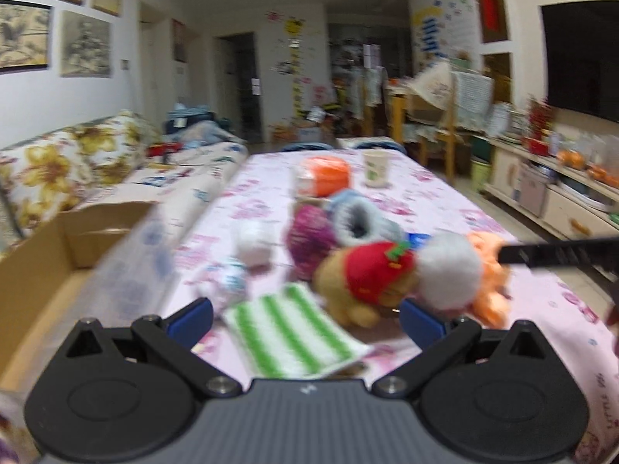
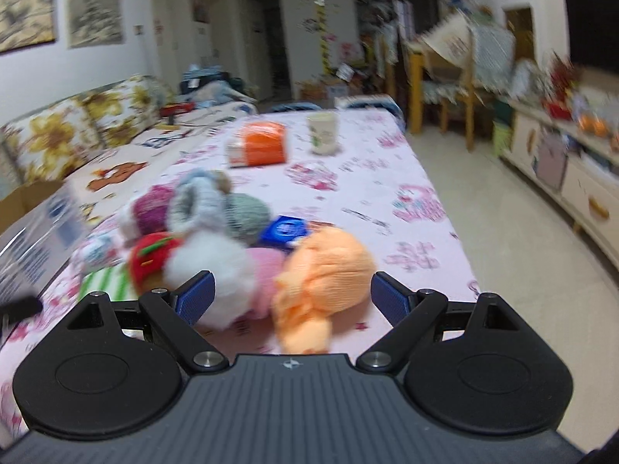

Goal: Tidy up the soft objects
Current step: 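Move left tool toward white fluffy pompom while right tool approaches orange knitted cloth, then close left tool on white pompom while right tool closes on orange knitted cloth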

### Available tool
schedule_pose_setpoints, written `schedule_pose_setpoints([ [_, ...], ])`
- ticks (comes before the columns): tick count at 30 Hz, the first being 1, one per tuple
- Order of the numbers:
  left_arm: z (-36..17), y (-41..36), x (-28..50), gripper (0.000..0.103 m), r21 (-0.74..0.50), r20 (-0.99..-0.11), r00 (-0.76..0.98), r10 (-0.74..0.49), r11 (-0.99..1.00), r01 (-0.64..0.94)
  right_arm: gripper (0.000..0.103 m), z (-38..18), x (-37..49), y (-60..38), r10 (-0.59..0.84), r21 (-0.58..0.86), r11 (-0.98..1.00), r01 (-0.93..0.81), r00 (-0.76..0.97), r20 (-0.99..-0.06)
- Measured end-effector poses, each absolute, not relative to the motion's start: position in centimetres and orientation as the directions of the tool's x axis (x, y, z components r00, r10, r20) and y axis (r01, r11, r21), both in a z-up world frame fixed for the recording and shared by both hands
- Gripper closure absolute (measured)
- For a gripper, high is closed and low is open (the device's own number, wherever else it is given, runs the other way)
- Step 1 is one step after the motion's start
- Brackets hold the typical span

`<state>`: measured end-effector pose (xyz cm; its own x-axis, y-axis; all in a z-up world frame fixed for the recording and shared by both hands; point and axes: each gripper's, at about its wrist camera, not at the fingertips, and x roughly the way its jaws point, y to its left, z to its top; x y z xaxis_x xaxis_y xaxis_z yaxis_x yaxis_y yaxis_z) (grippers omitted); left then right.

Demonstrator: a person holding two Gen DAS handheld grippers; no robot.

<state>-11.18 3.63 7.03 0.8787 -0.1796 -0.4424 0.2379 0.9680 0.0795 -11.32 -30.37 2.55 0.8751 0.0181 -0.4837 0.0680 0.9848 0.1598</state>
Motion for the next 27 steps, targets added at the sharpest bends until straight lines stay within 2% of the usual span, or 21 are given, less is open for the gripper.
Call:
schedule_pose_setpoints([
  [2,6.4,2.2,-10.9,0.002,0.08,-0.446,0.867,-0.223,0.955,0.287,0.0,1.8,-10.7,-31.3,0.015,0.191,0.978,0.087,0.879,-0.476],
  [4,6.1,0.8,-10.5,0.004,0.096,-0.438,0.86,-0.26,0.938,0.333,0.0,1.1,-10.0,-31.6,0.028,0.235,0.966,0.109,0.858,-0.512],
  [7,5.9,-1.4,-9.4,0.01,0.142,-0.424,0.855,-0.299,0.91,0.389,0.0,0.7,-9.5,-31.3,0.069,0.283,0.955,0.087,0.865,-0.498],
  [11,5.8,-4.2,-8.0,0.017,0.214,-0.388,0.854,-0.348,0.867,0.451,0.0,-0.6,-8.8,-31.5,0.105,0.349,0.932,0.101,0.846,-0.523],
  [13,5.6,-5.3,-7.5,0.017,0.244,-0.375,0.846,-0.38,0.839,0.486,0.0,-1.2,-8.6,-31.4,0.106,0.36,0.927,0.11,0.84,-0.531],
  [18,4.4,-6.9,-5.8,0.021,0.259,-0.409,0.8,-0.438,0.785,0.562,0.0,-1.3,-7.7,-31.5,0.148,0.399,0.912,0.093,0.834,-0.532],
  [27,2.8,-7.5,-4.5,0.055,0.253,-0.498,0.757,-0.424,0.764,0.594,0.0,-1.1,-4.3,-31.1,0.144,0.366,0.926,0.093,0.809,-0.57],
])
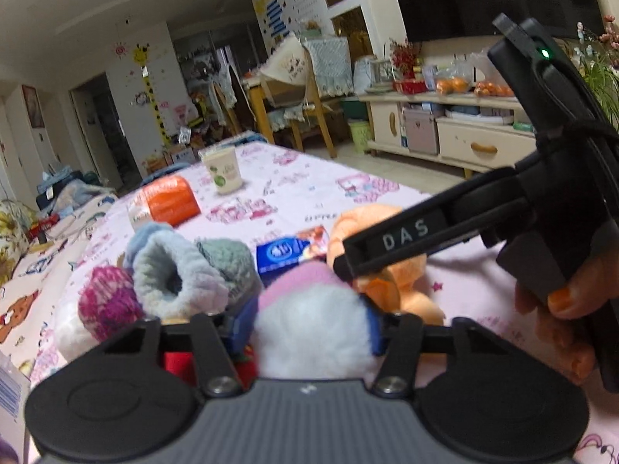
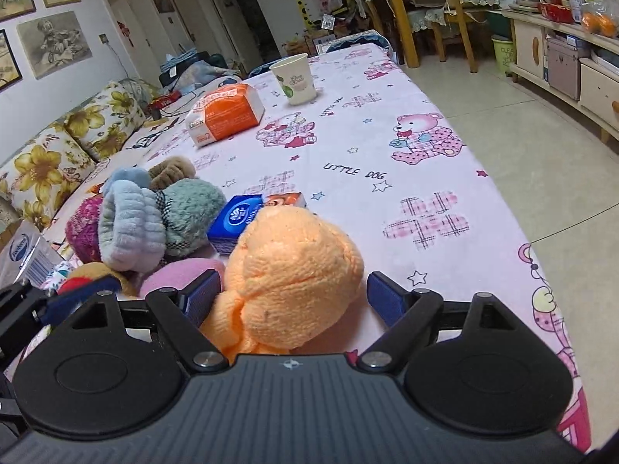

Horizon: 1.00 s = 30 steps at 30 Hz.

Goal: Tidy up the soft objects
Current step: 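Close left tool on white pompom while right tool closes on orange knitted cloth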

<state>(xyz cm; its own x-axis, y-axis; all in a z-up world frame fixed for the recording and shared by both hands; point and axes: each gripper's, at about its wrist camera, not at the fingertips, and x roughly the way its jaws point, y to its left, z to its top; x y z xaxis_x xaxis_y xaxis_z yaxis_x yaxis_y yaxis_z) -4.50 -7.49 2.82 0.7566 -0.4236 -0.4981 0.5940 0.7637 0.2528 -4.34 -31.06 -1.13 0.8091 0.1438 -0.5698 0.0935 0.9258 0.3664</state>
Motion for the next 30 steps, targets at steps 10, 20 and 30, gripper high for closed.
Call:
schedule_pose_setpoints([
  [10,2.9,-5.3,-4.9,0.071,0.137,-0.57,0.714,-0.407,0.81,0.571,0.019,-1.0,-4.1,-30.9,0.14,0.341,0.936,0.084,0.802,-0.581],
  [20,5.6,-1.2,-4.8,0.074,-0.022,-0.542,0.717,-0.438,0.86,0.509,0.023,1.6,-6.2,-29.3,0.073,0.281,0.956,0.085,0.859,-0.507],
  [30,9.1,2.5,-5.4,0.08,-0.102,-0.451,0.768,-0.453,0.882,0.46,0.023,5.1,-8.3,-27.9,0.084,0.282,0.958,0.043,0.902,-0.423],
])
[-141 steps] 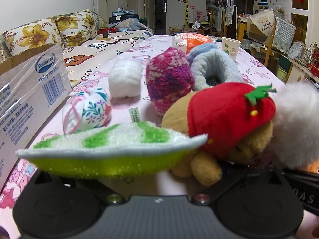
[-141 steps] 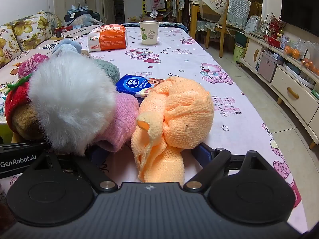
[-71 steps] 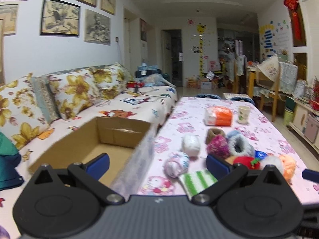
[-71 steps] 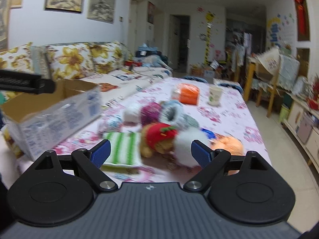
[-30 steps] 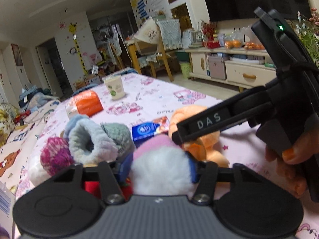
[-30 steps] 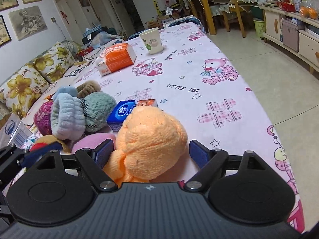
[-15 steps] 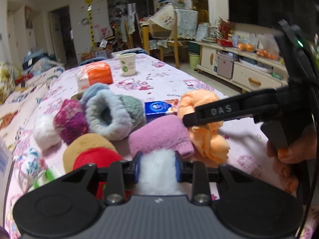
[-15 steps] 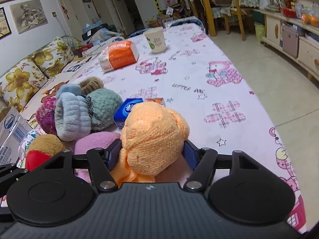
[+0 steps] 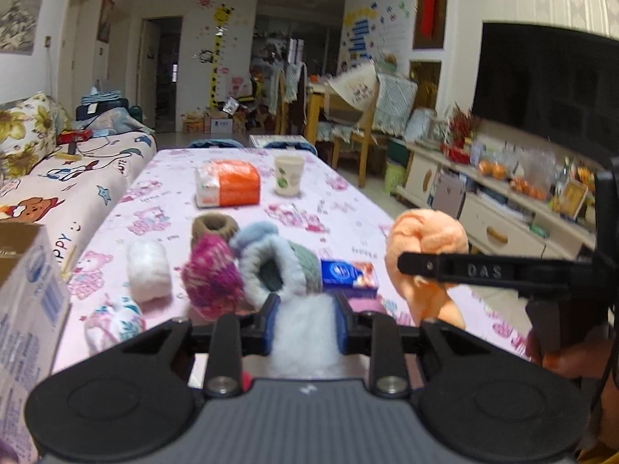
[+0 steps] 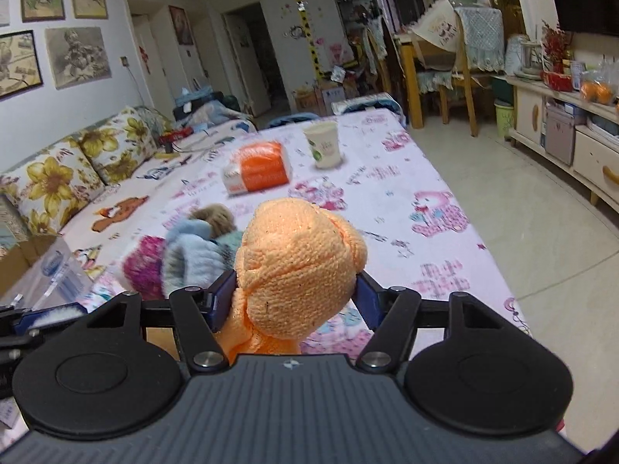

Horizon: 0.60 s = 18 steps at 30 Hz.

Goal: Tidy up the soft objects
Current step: 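Close left tool on white pompom while right tool closes on orange knitted cloth, then carry both items over the cardboard box and open both tools to drop them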

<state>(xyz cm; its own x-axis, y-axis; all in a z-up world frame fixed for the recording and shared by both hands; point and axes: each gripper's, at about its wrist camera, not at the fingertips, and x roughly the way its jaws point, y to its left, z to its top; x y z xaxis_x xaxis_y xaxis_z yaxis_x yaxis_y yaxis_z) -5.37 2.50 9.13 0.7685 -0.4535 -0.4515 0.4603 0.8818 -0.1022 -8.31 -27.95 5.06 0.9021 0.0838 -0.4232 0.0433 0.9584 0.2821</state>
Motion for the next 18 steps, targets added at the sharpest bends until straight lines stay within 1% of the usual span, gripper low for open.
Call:
schedule_pose_setpoints([
  [2,9.8,3.3,-5.7,0.089,-0.105,-0.429,0.786,-0.445,0.889,0.446,0.023,5.6,-8.4,-27.3,0.119,0.309,0.951,0.017,0.902,-0.416],
  [6,10.3,4.9,-5.6,0.089,-0.119,-0.404,0.811,-0.423,0.903,0.412,0.023,6.4,-8.4,-25.3,0.164,0.311,0.95,-0.035,0.901,-0.402],
  [9,9.9,5.8,-5.3,0.089,-0.139,-0.424,0.8,-0.423,0.904,0.404,0.023,6.4,-8.1,-24.1,0.166,0.274,0.96,-0.053,0.898,-0.407],
  [13,9.0,6.8,-5.1,0.089,-0.167,-0.484,0.744,-0.461,0.883,0.439,0.023,5.7,-7.5,-23.8,0.162,0.256,0.965,-0.054,0.891,-0.423],
  [14,8.5,7.0,-5.1,0.083,-0.183,-0.507,0.714,-0.482,0.87,0.458,0.023,5.5,-7.7,-23.9,0.158,0.25,0.967,-0.051,0.889,-0.429],
  [15,8.0,7.1,-5.1,0.081,-0.197,-0.528,0.683,-0.505,0.855,0.48,0.023,5.3,-7.8,-23.9,0.154,0.246,0.968,-0.048,0.887,-0.435],
  [18,6.8,6.4,-6.1,0.074,-0.163,-0.567,0.644,-0.514,0.836,0.524,0.023,5.2,-7.9,-24.3,0.145,0.245,0.969,-0.037,0.886,-0.44],
])
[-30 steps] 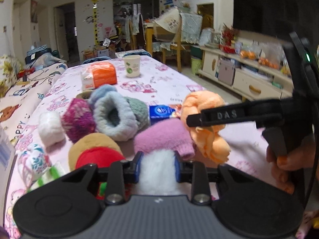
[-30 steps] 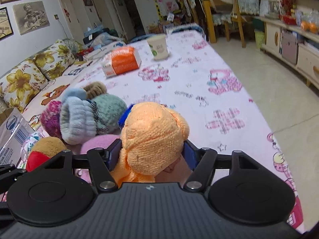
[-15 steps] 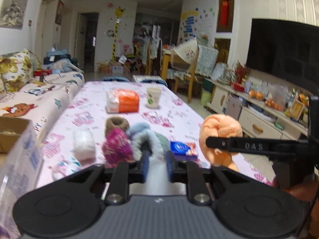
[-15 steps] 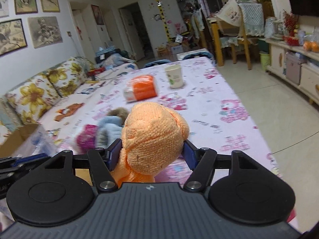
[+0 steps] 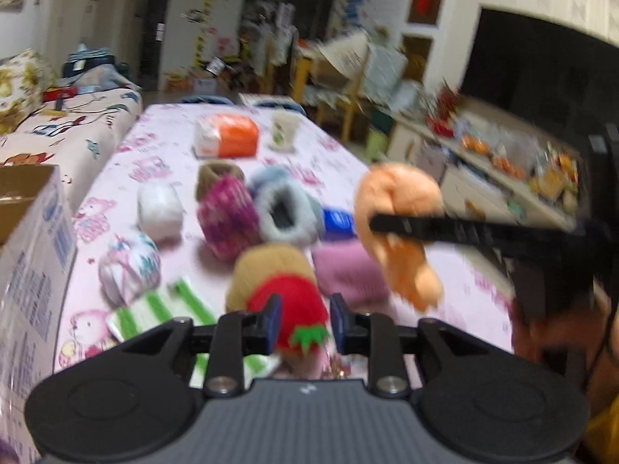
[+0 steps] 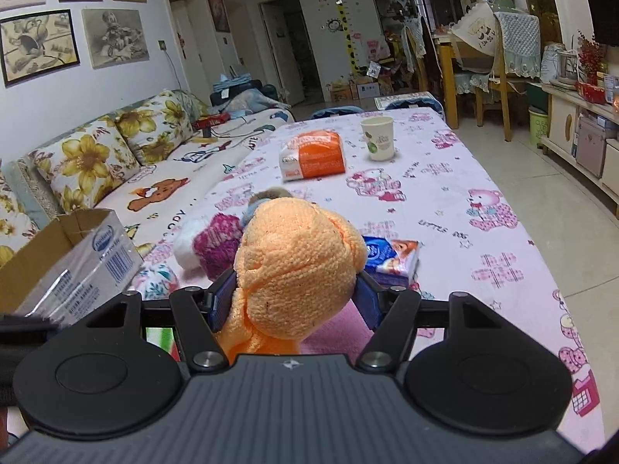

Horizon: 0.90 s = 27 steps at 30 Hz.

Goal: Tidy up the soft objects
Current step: 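Carry both items over the cardboard box and open both tools to drop them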

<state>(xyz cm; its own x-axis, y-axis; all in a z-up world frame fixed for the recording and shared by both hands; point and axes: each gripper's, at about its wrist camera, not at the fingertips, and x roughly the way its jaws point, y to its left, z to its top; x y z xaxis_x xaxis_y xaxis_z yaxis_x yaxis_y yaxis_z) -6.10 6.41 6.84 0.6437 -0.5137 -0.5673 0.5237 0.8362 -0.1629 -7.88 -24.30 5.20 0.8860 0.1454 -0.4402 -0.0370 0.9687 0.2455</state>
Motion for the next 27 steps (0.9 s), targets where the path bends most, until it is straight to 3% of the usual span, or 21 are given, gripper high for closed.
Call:
schedule_pose_setpoints([
  [9,3.9,3.3,-9.5,0.038,-0.156,-0.644,0.487,-0.59,0.724,0.671,0.023,4.9,-8.7,-25.0,0.15,0.262,0.965,-0.034,0.886,-0.438],
  [16,0.8,-0.1,-10.0,0.04,-0.088,-0.689,0.48,-0.542,0.721,0.687,0.023,4.8,-9.2,-26.3,0.153,0.288,0.957,-0.023,0.887,-0.436],
  [19,0.6,-0.1,-9.6,0.06,-0.08,-0.68,0.507,-0.53,0.741,0.667,0.023,4.8,-9.3,-26.2,0.152,0.289,0.957,-0.02,0.885,-0.44],
  [27,4.4,3.0,-8.6,0.063,-0.137,-0.558,0.622,-0.549,0.801,0.583,0.023,5.2,-9.2,-24.9,0.166,0.295,0.955,-0.03,0.878,-0.448],
])
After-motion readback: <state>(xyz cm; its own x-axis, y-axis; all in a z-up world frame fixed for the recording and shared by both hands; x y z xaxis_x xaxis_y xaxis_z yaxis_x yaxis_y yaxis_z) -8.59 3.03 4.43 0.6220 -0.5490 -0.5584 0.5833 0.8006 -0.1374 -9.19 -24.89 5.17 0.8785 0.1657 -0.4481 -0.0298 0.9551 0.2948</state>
